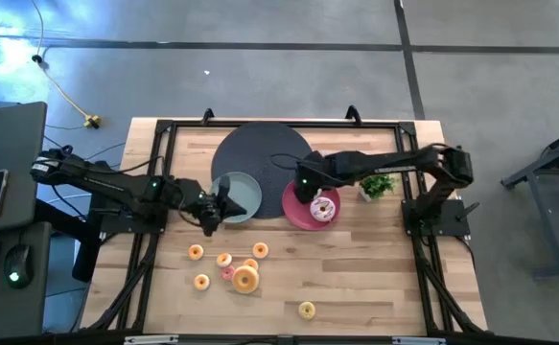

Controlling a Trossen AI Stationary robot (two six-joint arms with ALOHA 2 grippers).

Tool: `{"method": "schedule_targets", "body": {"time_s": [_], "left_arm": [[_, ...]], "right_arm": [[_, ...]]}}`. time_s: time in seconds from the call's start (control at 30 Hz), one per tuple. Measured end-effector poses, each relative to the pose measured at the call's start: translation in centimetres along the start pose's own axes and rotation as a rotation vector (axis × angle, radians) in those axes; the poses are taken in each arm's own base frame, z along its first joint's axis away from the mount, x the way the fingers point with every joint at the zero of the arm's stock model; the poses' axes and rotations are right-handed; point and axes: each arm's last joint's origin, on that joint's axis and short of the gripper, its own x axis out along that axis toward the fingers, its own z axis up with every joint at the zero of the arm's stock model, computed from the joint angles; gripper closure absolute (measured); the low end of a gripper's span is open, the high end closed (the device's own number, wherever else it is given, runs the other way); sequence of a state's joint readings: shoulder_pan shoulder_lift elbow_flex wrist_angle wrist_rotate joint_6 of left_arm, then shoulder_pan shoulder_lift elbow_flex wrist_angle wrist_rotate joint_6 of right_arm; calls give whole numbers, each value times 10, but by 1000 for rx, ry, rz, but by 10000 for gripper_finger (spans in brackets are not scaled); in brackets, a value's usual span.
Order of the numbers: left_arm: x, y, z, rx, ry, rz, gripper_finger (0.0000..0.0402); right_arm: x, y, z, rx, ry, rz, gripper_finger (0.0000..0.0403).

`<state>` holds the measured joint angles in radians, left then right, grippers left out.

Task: Pick & Place donuts
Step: Put the large white doughnut on the pink plate

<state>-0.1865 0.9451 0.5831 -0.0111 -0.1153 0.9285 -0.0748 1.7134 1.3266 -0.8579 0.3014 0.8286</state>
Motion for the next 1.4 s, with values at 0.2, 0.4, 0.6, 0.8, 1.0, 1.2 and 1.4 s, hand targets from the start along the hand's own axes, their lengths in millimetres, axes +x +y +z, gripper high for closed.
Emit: {"method": "schedule_targets", "body": {"time_s": [0.2, 0.4, 0.6, 0.8, 1.0, 1.2, 1.4], "left_arm": [[-6, -19, 7, -36, -82, -212, 402], [-11, -40, 30, -45, -210, -348, 402], [-12, -67, 51, -27, -240, -436, 402], [-8, -91, 66, 6, -278, -487, 402], [-5, -107, 69, 24, -191, -461, 402], [7, -116, 74, -98, -191, -479, 402], [28, -134, 79, -189, -198, -482, 402]], "right_arm": [[-27, 55, -23, -91, -31, 433, 159], [-6, 100, -49, 6, 90, 639, 159], [15, 137, -79, 111, 158, 766, 159], [28, 168, -110, 206, 182, 831, 159], [33, 189, -126, 166, 169, 767, 159], [38, 187, -122, 133, 150, 725, 159], [52, 190, -123, 118, 162, 746, 159]]}}
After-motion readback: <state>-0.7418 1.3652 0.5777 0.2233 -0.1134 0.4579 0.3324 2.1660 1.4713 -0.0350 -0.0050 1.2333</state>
